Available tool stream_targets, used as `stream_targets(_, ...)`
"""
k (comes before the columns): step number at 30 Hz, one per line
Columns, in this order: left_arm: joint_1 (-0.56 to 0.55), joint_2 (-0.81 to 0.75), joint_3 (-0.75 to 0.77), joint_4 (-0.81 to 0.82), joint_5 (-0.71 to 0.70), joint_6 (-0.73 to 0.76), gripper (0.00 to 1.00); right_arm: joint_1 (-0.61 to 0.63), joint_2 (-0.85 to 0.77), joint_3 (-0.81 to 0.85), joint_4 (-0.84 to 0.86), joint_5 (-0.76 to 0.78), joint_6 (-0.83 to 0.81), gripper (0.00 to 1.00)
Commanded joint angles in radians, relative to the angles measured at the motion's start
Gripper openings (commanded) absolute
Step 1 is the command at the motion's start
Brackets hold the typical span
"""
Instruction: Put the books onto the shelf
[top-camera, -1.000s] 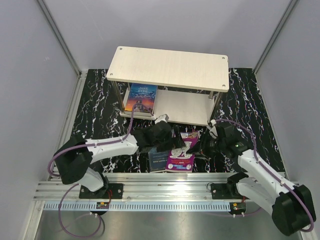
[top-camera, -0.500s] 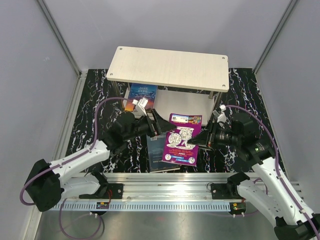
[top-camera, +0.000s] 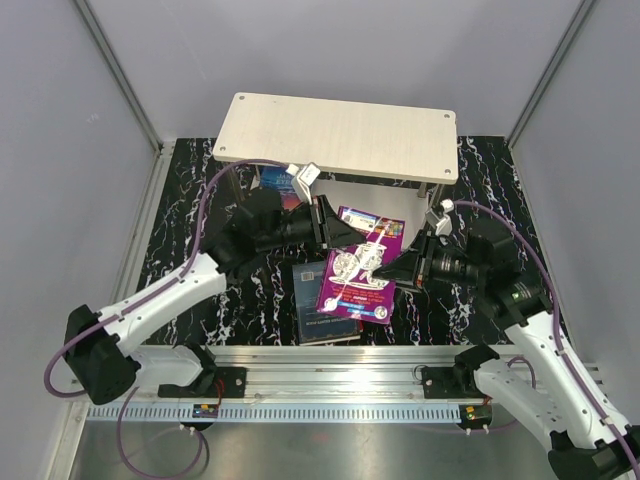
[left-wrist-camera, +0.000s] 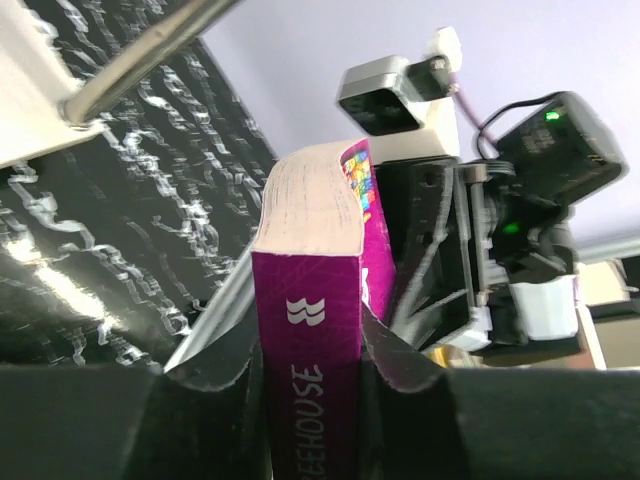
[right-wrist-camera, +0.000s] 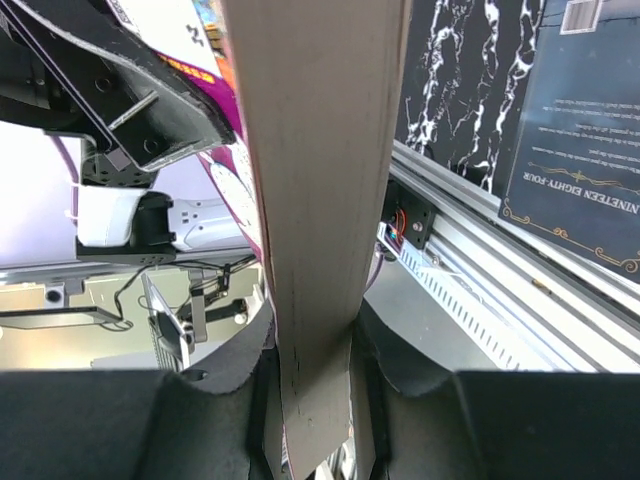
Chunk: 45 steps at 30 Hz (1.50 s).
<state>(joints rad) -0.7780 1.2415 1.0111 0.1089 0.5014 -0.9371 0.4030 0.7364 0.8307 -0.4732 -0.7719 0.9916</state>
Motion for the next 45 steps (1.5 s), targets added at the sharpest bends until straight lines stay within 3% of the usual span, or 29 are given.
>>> stream_targets(1,-0.021,-0.033,0.107,-0.223,-0.014,0.148,0.00,0.007,0.008,0.090,0.047,-0.064,0.002,0.00)
stream_targets(3,-0.023,-0.034,0.186,-0.381,-0.059,0.225,0.00,0.008,0.009,0.113,0.038,-0.063,0.004,0.06)
stream_targets(5,-0.021,-0.042,0.248,-0.466,-0.099,0.285,0.00,0.007,0.014,0.148,-0.004,-0.047,-0.002,0.31)
stream_targets(6,-0.020,-0.051,0.277,-0.535,-0.136,0.302,0.00,0.007,0.014,0.157,-0.014,-0.046,-0.007,0.75)
stream_targets(7,-0.009,-0.054,0.349,-0.563,-0.153,0.320,0.00,0.007,0.014,0.169,-0.043,-0.043,-0.014,0.96)
stream_targets(8,-0.001,-0.054,0.391,-0.598,-0.178,0.352,0.00,0.007,0.014,0.194,-0.068,-0.035,-0.027,0.99)
stream_targets(13,0.074,-0.002,0.728,-0.768,-0.322,0.457,0.00,0.007,-0.009,0.223,-0.203,-0.026,-0.120,1.00)
stream_targets(14,0.088,0.039,0.858,-0.794,-0.339,0.486,0.00,0.007,-0.025,0.217,-0.217,-0.027,-0.125,1.00)
stream_targets(17,0.120,0.111,1.062,-0.801,-0.444,0.555,0.00,0.007,-0.055,0.202,-0.269,-0.020,-0.142,1.00)
stream_targets(19,0.129,0.125,1.101,-0.731,-0.536,0.601,0.00,0.007,-0.063,0.206,-0.318,0.005,-0.166,1.00)
stream_targets(23,0.129,0.067,0.901,-0.343,-0.777,0.769,0.00,0.007,-0.023,0.272,-0.404,0.039,-0.237,1.00)
stream_targets(29,0.146,0.134,0.819,0.004,-0.899,1.000,0.00,0.007,0.011,0.309,-0.479,0.089,-0.274,1.00)
stream_targets(36,0.181,0.306,0.925,0.181,-0.922,1.161,0.00,0.007,0.072,0.329,-0.522,0.147,-0.311,1.00)
stream_targets(40,0.232,0.323,0.887,0.256,-0.917,1.152,0.00,0.007,0.101,0.337,-0.528,0.169,-0.318,1.00)
stream_targets(45,0.336,0.234,0.718,0.313,-0.882,1.069,0.00,0.007,0.126,0.320,-0.499,0.175,-0.309,1.00)
